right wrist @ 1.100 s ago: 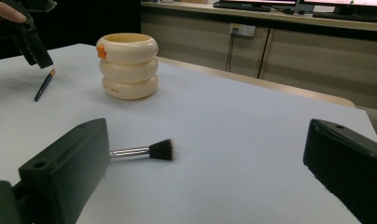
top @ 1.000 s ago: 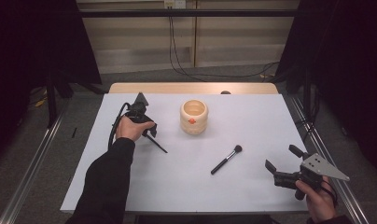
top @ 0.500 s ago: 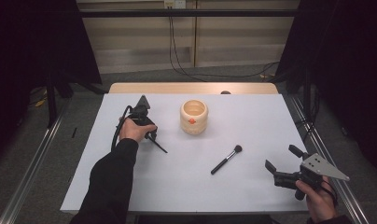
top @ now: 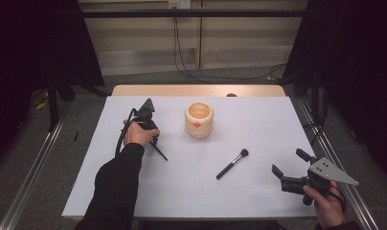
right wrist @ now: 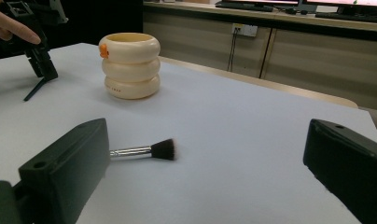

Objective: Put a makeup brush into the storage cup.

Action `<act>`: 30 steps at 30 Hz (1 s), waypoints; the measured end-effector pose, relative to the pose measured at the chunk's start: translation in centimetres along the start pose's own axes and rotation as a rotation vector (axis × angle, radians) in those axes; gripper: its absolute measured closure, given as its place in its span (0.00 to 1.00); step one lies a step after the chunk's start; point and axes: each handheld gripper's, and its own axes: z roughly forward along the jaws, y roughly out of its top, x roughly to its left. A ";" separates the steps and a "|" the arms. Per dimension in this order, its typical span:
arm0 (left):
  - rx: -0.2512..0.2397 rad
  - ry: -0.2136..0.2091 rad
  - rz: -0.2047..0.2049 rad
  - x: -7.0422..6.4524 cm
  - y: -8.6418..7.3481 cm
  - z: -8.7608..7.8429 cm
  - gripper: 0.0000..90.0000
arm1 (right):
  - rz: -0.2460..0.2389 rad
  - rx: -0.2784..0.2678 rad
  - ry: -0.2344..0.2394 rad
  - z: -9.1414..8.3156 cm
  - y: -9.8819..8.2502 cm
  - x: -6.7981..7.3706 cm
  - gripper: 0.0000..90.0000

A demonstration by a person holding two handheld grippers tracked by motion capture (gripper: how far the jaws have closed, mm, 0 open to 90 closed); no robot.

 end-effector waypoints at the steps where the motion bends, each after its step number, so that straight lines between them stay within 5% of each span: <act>1: -0.002 0.014 0.000 0.1 0.0 0.0 0.70 | 0.000 0.000 0.001 0.0 0.0 0.0 0.00; 5: 0.004 0.017 0.004 0.3 0.0 0.0 0.80 | 0.007 0.002 -0.001 0.0 0.0 -0.1 0.00; 22: 0.004 0.028 0.079 0.7 -0.1 0.0 0.93 | -0.002 0.005 -0.002 0.0 0.0 0.0 0.00; 30: -0.004 -0.039 0.080 1.6 -0.1 -0.1 0.94 | 0.006 0.008 -0.002 0.0 -0.1 0.0 0.00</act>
